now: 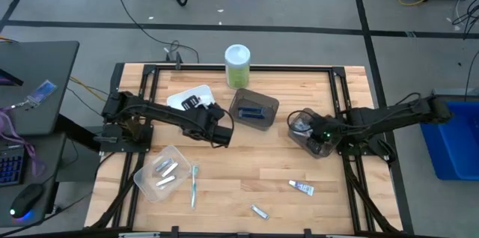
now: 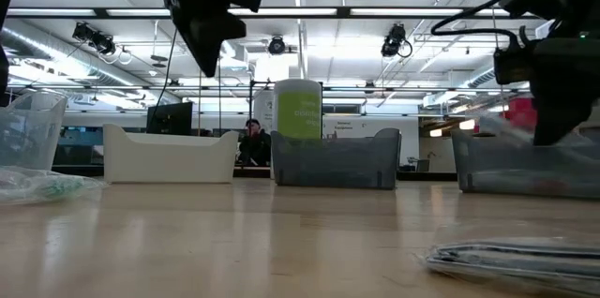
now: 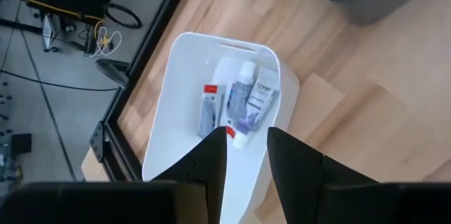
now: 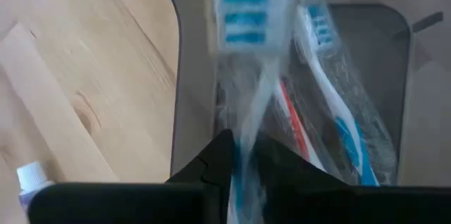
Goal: Pick & Place Travel size toiletries
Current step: Put the blue toothbrush into the right black bin, then put the nail cutter into the transparent bin
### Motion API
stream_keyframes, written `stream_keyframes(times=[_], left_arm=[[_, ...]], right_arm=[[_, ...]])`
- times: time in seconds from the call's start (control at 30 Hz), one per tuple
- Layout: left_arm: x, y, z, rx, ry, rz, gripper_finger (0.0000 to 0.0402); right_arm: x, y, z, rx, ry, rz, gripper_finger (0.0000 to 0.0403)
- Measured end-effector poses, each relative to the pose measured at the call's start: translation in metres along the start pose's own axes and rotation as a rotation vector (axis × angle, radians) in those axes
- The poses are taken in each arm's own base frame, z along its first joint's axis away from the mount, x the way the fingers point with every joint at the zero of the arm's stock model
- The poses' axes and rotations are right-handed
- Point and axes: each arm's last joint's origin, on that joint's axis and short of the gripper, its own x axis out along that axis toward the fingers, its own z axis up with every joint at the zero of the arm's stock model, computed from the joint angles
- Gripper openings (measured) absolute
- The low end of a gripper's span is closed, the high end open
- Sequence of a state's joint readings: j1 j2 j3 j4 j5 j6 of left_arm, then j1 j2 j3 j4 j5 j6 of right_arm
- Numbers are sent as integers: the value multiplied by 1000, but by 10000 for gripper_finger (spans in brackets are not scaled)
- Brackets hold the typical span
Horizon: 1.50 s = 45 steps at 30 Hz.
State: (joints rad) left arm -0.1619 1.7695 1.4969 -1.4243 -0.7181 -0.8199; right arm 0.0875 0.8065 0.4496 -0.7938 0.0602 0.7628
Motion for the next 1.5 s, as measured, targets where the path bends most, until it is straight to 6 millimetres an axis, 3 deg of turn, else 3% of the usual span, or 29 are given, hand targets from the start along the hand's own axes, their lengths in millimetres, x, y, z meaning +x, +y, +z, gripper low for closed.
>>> stream_keyframes(times=[0.33,0.53,0.63,0.77,1.0,1.17,1.5], left_arm=[[12,-5,0,4,5,-30,112],[8,-22,11,93,-48,-252,112],[3,-32,15,152,-83,-398,112],[-7,-45,18,212,-121,-587,112],[-21,-57,14,156,-105,-762,112],[-33,-66,13,143,-170,-813,112],[-56,-84,11,233,-393,-953,112]], right_arm=[[2,3,4,0,-31,6,89],[-2,10,10,-247,-108,108,88],[-14,18,19,-308,-173,171,89],[-35,31,37,-417,-348,199,88],[-63,55,68,-644,-890,237,90],[-75,62,76,-565,-1085,345,88],[-77,64,77,-505,-1097,390,89]])
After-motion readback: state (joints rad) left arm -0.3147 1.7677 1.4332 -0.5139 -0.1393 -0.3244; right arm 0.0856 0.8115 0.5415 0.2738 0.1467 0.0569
